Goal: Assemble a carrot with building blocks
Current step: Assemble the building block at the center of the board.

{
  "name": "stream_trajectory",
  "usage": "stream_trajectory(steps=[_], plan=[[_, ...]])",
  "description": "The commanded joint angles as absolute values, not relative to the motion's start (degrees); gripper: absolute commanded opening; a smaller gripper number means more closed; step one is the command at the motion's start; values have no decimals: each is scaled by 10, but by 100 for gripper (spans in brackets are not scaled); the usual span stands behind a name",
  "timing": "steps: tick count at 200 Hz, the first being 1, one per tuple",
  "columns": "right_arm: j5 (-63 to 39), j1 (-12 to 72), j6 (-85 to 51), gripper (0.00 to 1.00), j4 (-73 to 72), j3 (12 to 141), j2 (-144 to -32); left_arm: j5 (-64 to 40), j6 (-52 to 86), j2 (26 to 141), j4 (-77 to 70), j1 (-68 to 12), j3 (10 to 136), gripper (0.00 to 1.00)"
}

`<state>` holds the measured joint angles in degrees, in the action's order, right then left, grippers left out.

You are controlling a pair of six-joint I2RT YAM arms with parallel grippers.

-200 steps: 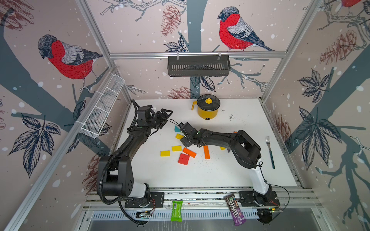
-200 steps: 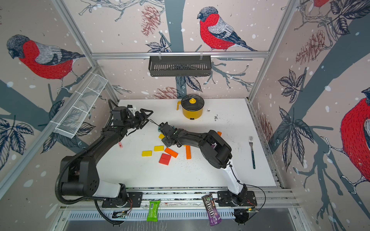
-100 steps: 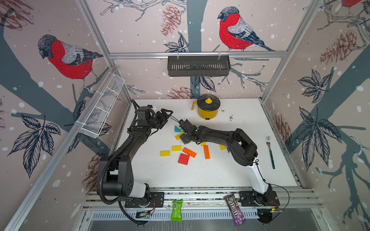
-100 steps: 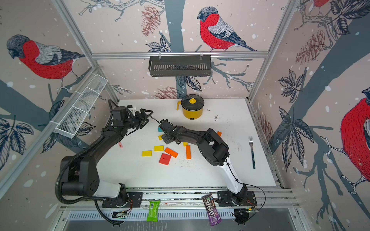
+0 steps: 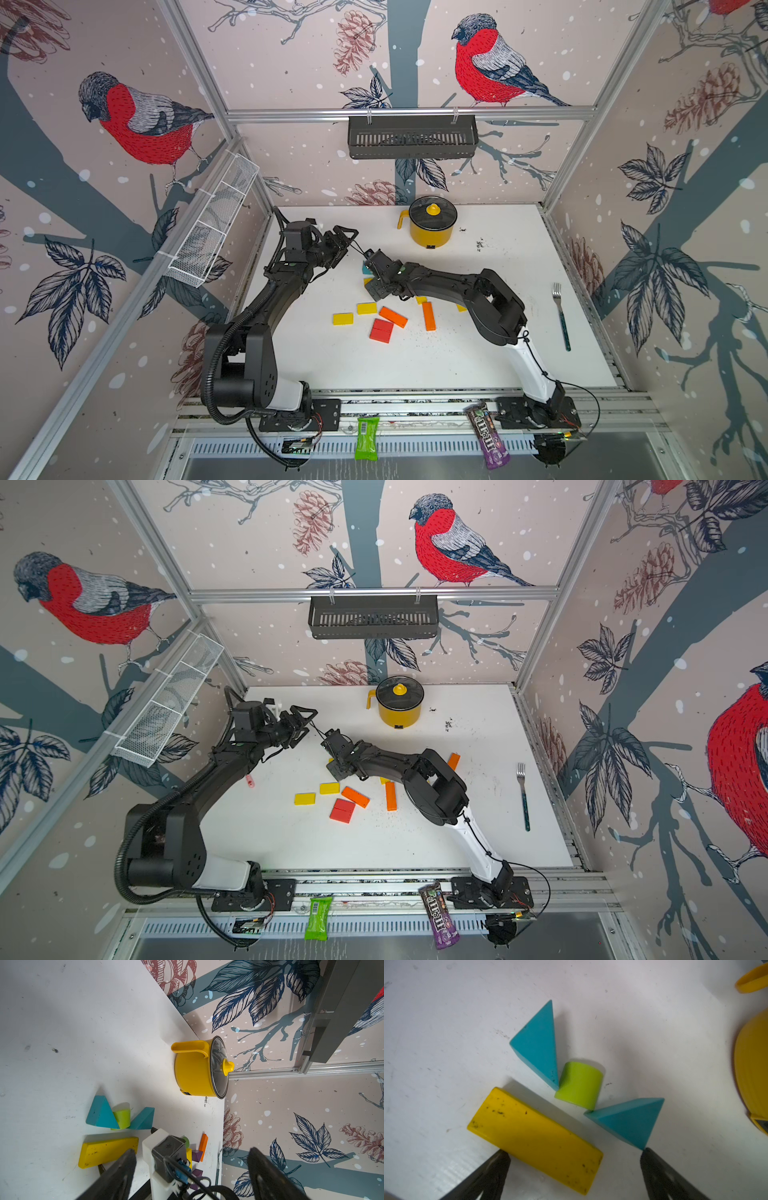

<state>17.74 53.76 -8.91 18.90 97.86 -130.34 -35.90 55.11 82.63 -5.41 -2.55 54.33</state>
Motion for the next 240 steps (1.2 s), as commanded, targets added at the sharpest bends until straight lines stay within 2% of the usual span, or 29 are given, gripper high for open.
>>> stream_trajectory(steps=[1, 40, 128, 240], plan=[[206, 538, -100, 100, 198, 995, -1310, -367, 551, 826, -68, -24, 543, 84], [225, 538, -99, 100, 211, 1011, -1313, -366, 550, 825, -69, -24, 543, 84], [203, 525, -92, 99, 206, 927, -1259, -367, 553, 827, -73, -25, 540, 84], [174, 513, -99, 99, 200, 946, -1278, -368, 552, 830, -72, -25, 541, 84]])
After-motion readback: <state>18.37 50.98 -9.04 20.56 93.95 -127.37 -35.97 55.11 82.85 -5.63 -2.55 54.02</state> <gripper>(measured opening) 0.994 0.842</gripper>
